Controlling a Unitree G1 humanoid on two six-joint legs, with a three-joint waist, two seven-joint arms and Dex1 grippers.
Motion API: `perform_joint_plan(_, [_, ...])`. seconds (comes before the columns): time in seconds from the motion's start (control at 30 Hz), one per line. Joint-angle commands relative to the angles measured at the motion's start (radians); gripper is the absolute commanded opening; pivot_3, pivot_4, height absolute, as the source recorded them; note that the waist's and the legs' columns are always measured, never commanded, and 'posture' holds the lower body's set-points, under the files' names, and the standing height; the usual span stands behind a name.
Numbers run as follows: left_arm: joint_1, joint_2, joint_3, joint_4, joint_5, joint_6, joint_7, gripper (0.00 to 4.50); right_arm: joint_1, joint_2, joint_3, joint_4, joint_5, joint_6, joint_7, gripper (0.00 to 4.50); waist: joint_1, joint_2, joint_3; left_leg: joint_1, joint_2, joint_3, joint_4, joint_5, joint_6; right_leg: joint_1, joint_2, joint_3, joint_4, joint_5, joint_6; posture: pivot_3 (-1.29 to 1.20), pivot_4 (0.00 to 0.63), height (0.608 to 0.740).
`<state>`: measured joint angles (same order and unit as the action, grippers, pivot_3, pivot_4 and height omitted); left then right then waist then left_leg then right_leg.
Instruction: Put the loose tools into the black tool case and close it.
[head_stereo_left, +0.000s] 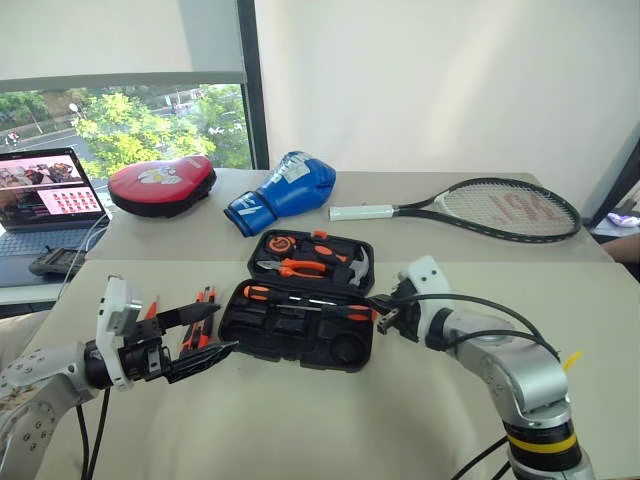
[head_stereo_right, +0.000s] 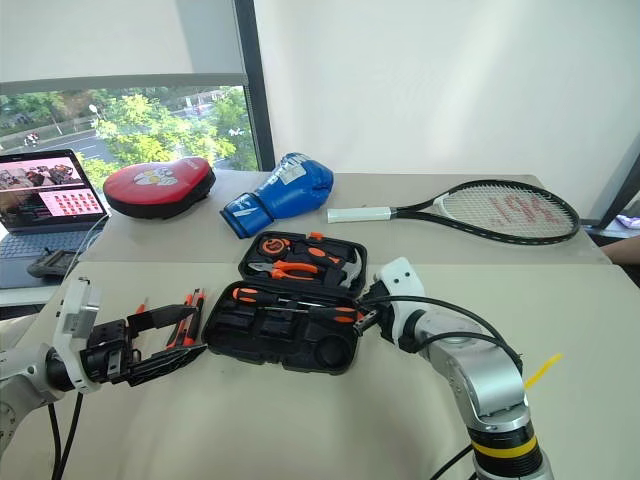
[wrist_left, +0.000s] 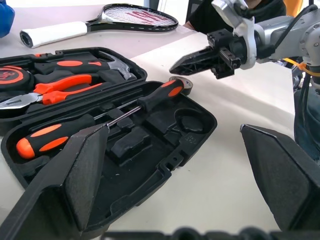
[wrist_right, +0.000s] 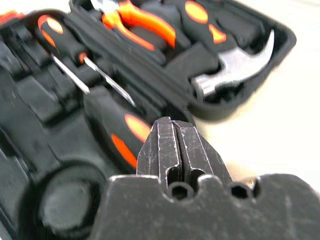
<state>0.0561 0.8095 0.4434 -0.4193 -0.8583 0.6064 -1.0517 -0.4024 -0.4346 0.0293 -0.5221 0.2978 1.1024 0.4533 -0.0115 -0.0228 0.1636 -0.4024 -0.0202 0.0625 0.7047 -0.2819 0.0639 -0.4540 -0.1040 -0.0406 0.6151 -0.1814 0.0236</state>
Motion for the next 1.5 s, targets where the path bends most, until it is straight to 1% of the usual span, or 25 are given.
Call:
perform_joint_plan(0.03, [0.002,-0.002,0.008,-0.019,0.001,-0.031,-0.005,4.5,0.015,-0.061,0.003,-0.058,0.01,0.03,0.009,0.01,0.0,0.0,0.0,0.0,0.0,0.0,0.0,0.0,0.0,0.0,0.0,0.0,0.0,0.0,0.0,0.0,0.15,0.74])
perform_joint_plan(0.17, [0.005,-0.003,0.009,-0.019,0.001,-0.03,-0.007,4.5,0.02,-0.106,0.005,-0.067,0.022,0.055,0.017,0.01,0.0,0.0,0.0,0.0,0.0,0.0,0.0,0.0,0.0,0.001,0.0,0.0,0.0,0.0,0.0,0.0,0.15,0.74])
perform_joint_plan(0.27, [0.004,-0.004,0.005,-0.021,0.002,-0.029,-0.005,4.5,0.016,-0.112,0.017,-0.065,0.032,0.064,0.023,0.01,-0.002,0.0,0.0,0.001,0.0,0.0,0.0,0.0,0.0,0.001,0.0,0.0,0.0,0.0,0.0,0.0,0.15,0.74])
perform_joint_plan(0.43, [0.002,-0.003,0.004,-0.022,0.001,-0.027,-0.003,4.5,-0.019,-0.069,0.08,-0.036,0.035,0.047,0.01,0.01,-0.002,0.0,0.0,0.001,0.001,0.0,0.0,0.0,0.0,0.001,0.001,0.0,0.0,0.0,0.0,0.0,0.15,0.74])
perform_joint_plan(0.63, [0.006,-0.003,0.006,-0.027,0.0,-0.027,-0.001,4.5,-0.039,-0.046,0.113,0.0,0.023,0.021,0.005,0.01,0.003,0.0,0.0,0.001,0.0,0.0,0.0,0.0,0.001,0.002,0.0,0.0,0.0,0.0,0.0,0.0,0.15,0.74])
perform_joint_plan(0.73, [0.009,-0.004,0.01,-0.028,0.001,-0.027,0.005,4.5,-0.02,-0.09,0.08,-0.021,0.032,0.013,0.029,0.01,0.004,0.0,0.0,0.001,0.0,0.0,0.0,0.0,0.001,0.002,0.0,0.0,0.0,0.0,0.0,0.0,0.15,0.74])
perform_joint_plan(0.8, [0.012,-0.005,0.01,-0.028,0.0,-0.027,0.004,4.5,-0.009,-0.096,0.013,-0.046,0.079,-0.004,0.064,0.01,0.007,0.0,0.0,0.001,0.0,0.0,0.0,0.0,0.001,0.002,0.0,0.0,0.0,0.0,0.0,0.0,0.15,0.74])
perform_joint_plan(0.87, [0.011,-0.007,0.007,-0.027,0.0,-0.028,0.005,4.5,-0.022,-0.073,-0.023,-0.041,0.111,-0.01,0.067,0.01,0.006,-0.001,0.0,0.001,0.0,0.0,0.0,0.0,0.001,0.002,0.0,0.0,-0.001,0.0,0.0,0.0,0.15,0.74])
perform_joint_plan(0.9, [0.011,-0.008,0.004,-0.025,0.001,-0.029,0.005,4.5,-0.031,-0.063,-0.02,-0.03,0.112,-0.021,0.063,0.01,0.005,-0.001,0.0,0.001,0.0,0.0,0.0,0.0,0.001,0.002,0.0,0.0,0.0,0.0,0.0,0.0,0.15,0.74])
perform_joint_plan(0.97, [0.005,-0.012,-0.006,-0.02,0.004,-0.032,0.006,4.5,-0.07,0.003,0.003,0.032,0.102,-0.075,0.038,0.01,-0.002,-0.001,0.0,0.002,0.001,0.0,0.0,0.0,0.001,0.003,0.001,0.0,0.0,0.0,0.0,0.0,0.15,0.74])
perform_joint_plan(1.03, [-0.005,-0.017,-0.016,-0.012,0.01,-0.037,0.008,4.5,-0.111,0.064,0.055,0.13,0.061,-0.149,0.019,0.01,-0.007,-0.001,0.0,0.004,0.002,0.0,0.0,0.001,0.0,0.004,0.003,0.001,0.0,0.001,-0.002,0.0,0.15,0.74])
perform_joint_plan(1.2, [-0.016,-0.021,-0.023,-0.007,0.013,-0.044,0.013,4.5,-0.153,0.153,0.137,0.299,-0.007,-0.279,-0.003,0.01,0.0,-0.001,0.0,0.004,0.003,0.0,0.0,0.002,-0.002,0.004,0.005,0.001,0.001,0.002,-0.004,0.0,0.15,0.74])
perform_joint_plan(1.23, [-0.011,-0.019,-0.016,-0.008,0.011,-0.043,0.015,4.5,-0.144,0.147,0.196,0.335,-0.042,-0.295,0.006,0.01,0.001,-0.001,0.0,0.004,0.003,-0.001,0.0,0.002,-0.002,0.004,0.005,0.001,0.001,0.002,-0.004,0.0,0.15,0.74])
perform_joint_plan(1.3, [-0.003,-0.017,-0.006,-0.011,0.01,-0.043,0.016,4.5,-0.131,0.13,0.273,0.374,-0.092,-0.319,0.025,0.01,0.0,-0.001,0.0,0.004,0.003,-0.001,0.0,0.002,-0.002,0.004,0.005,0.001,0.0,0.002,-0.004,0.0,0.15,0.74])
perform_joint_plan(1.37, [0.008,-0.016,0.003,-0.015,0.01,-0.044,0.017,4.5,-0.121,0.095,0.356,0.385,-0.126,-0.327,0.074,0.01,-0.003,-0.001,-0.001,0.004,0.002,0.0,0.0,0.002,-0.002,0.003,0.004,0.001,0.0,0.002,-0.004,0.0,0.15,0.74])
perform_joint_plan(1.47, [0.021,-0.019,0.009,-0.02,0.011,-0.048,0.021,4.5,-0.133,0.03,0.481,0.415,-0.209,-0.384,0.148,0.01,-0.003,-0.001,-0.002,0.007,0.004,-0.001,0.0,0.002,-0.002,0.008,0.005,0.0,-0.002,0.002,-0.004,0.0,0.15,0.74])
perform_joint_plan(1.5, [0.025,-0.021,0.009,-0.022,0.011,-0.049,0.025,4.5,-0.144,0.011,0.523,0.428,-0.241,-0.406,0.173,0.01,-0.003,-0.001,-0.002,0.011,0.004,-0.001,-0.001,0.002,-0.002,0.011,0.005,0.001,-0.003,0.002,-0.004,0.0,0.15,0.74])
